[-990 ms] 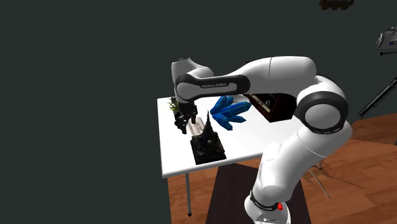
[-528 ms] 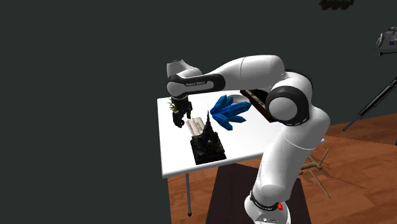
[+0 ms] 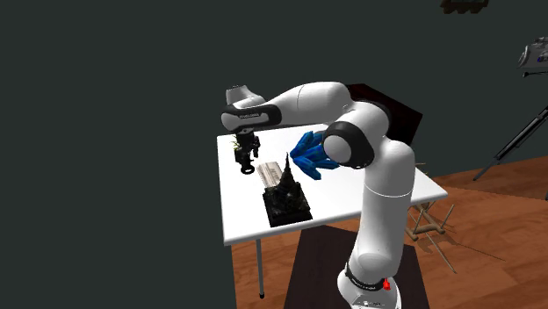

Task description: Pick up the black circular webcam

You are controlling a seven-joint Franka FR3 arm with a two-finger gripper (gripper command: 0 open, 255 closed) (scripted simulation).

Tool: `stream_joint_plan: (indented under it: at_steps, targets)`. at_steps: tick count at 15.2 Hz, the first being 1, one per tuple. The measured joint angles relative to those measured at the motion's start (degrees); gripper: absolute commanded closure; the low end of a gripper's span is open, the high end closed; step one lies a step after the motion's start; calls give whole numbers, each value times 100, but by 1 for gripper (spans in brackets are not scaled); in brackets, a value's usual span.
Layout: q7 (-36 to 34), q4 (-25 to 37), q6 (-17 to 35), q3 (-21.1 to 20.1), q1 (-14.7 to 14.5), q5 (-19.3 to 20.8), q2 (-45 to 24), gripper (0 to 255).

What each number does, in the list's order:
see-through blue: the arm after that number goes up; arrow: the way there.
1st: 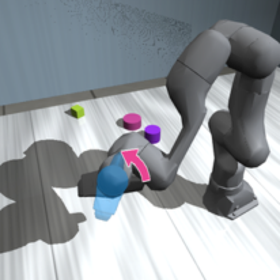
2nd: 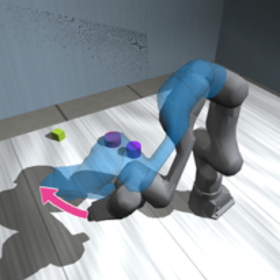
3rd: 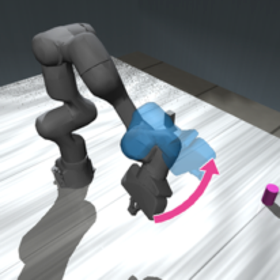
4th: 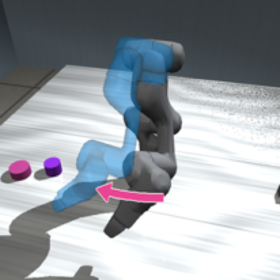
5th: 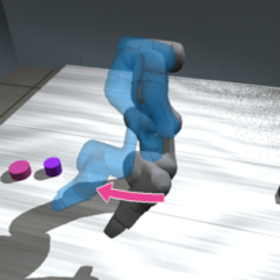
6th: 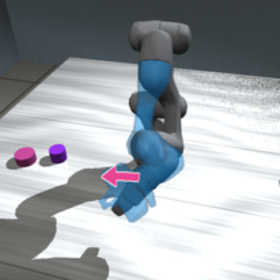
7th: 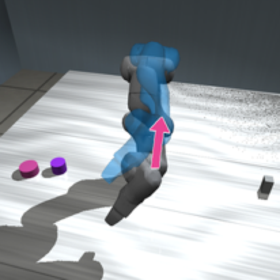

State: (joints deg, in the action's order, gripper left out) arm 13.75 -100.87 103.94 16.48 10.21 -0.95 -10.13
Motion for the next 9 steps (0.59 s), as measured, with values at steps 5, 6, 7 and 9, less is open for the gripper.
stream_joint_plan:
  at_steps: [5,6,7,9]
  targets:
    - [317,1345,-217,93,333,-233,-1174,0]
    - [365,1649,-301,102,408,-274,-1402,0]
    - [397,1978,-391,104,480,-318,-1646,0]
    - [471,2447,-462,106,623,-392,-2055,0]
